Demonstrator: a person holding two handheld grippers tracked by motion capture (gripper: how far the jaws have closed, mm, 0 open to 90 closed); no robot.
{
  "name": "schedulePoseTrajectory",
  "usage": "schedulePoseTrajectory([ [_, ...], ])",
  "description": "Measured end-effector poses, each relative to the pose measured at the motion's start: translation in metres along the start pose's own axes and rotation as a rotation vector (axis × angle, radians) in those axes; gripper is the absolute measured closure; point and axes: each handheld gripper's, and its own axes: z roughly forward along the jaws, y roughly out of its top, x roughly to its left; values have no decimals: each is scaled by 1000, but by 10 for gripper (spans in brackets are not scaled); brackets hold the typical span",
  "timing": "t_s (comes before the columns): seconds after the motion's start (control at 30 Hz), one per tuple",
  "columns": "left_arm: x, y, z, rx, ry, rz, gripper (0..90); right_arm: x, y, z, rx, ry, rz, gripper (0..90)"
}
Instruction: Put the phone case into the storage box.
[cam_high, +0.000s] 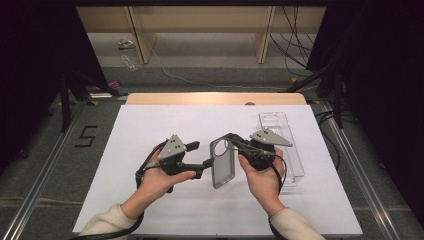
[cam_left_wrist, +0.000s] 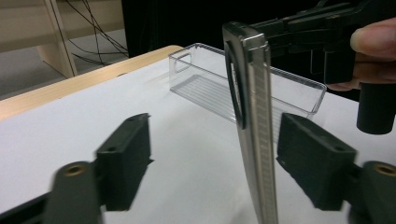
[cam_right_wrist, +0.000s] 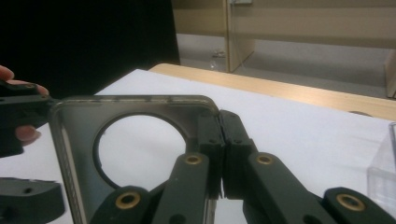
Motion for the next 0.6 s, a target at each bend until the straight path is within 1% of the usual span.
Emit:
schedulePoseTrajectory([
  [0.1,1,1,-3,8,14,6,154,-2,0,0,-1,-13,5,894],
  [0.17,3,2,-4,11,15,10,147,-3,0,-1,-3,-18,4,894],
  [0.27,5,0,-7,23,25,20,102,-4,1,-1,-6,-24,5,894],
  [0.4,7,-2,-9,50,35,37,53,-5,2,-3,-9,-28,10,894],
  [0.5,9,-4,-12,60,55,52,23,-6,3,-3,-13,-32,10,894],
  [0.6,11,-5,-15,63,68,54,8,-7,4,-4,-15,-34,13,894],
])
